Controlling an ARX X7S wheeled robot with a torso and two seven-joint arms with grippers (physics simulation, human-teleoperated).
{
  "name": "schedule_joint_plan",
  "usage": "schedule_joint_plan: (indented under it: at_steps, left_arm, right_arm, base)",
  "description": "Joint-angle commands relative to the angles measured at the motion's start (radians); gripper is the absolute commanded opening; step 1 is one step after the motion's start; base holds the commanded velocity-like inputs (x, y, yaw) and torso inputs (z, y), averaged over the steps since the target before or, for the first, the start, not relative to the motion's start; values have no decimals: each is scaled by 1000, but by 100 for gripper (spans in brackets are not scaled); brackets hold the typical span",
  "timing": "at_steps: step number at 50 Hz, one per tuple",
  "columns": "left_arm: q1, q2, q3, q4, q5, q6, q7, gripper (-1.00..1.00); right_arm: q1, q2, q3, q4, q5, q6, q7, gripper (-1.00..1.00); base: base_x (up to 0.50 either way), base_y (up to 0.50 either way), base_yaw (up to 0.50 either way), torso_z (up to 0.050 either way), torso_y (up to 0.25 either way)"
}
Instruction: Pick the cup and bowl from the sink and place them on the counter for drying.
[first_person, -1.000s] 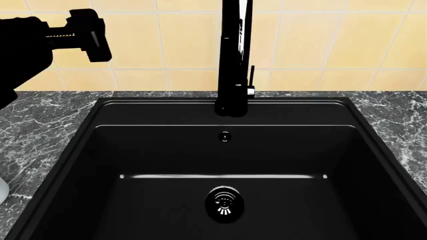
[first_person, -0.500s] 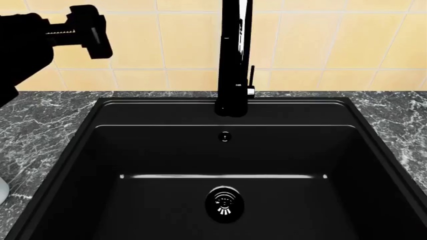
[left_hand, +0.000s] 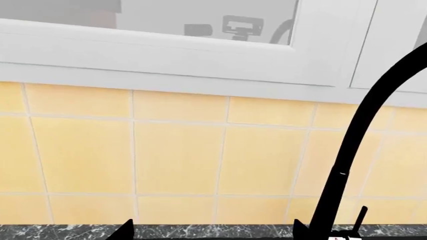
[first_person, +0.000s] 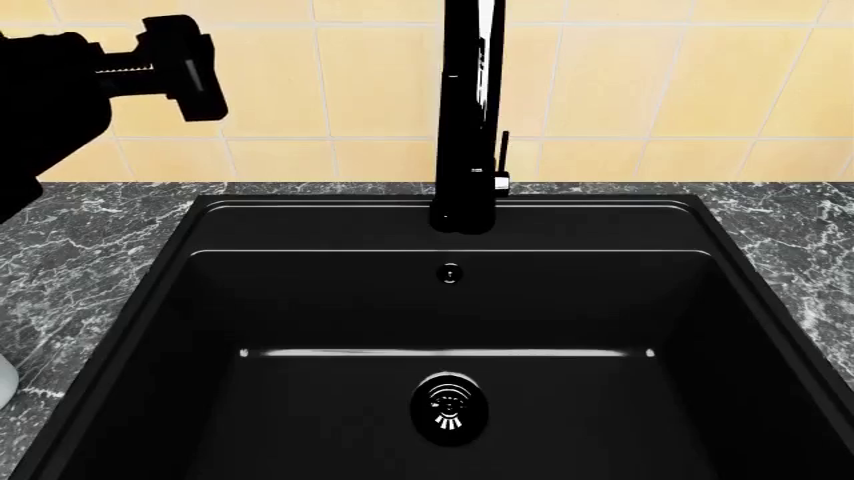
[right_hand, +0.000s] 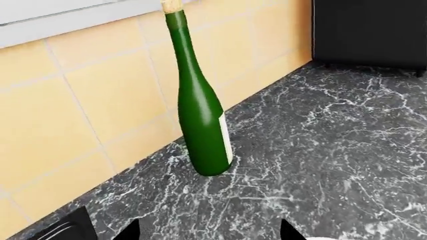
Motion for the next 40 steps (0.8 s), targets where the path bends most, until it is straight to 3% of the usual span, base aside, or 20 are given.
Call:
schedule_joint_plan:
  at_steps: [1, 9, 13, 25, 40]
  left_arm:
    - [2, 1, 0, 1, 4, 6, -6, 100]
    - [-3, -11, -8, 8, -5, 7, -15, 100]
    - [-2, -12, -10, 6, -5, 9, -13, 100]
    - [7, -9, -8, 14, -10, 13, -13, 100]
    - [31, -21, -4, 35, -1, 15, -7, 100]
  right_arm:
    - [53, 88, -114, -72, 16, 5, -43, 100]
    - [212, 177, -336, -106, 114, -36, -122, 100]
    - [252, 197, -382, -121, 137, -41, -141, 100]
    - [322, 205, -429, -168, 194, -50, -218, 100]
    - [670, 178, -722, -207, 248, 24, -238, 100]
  base:
    - [0, 0, 0, 0, 0]
    - [0, 0, 0, 0, 0]
    - [0, 0, 0, 0, 0]
    - [0, 0, 0, 0, 0]
    - [0, 0, 0, 0, 0]
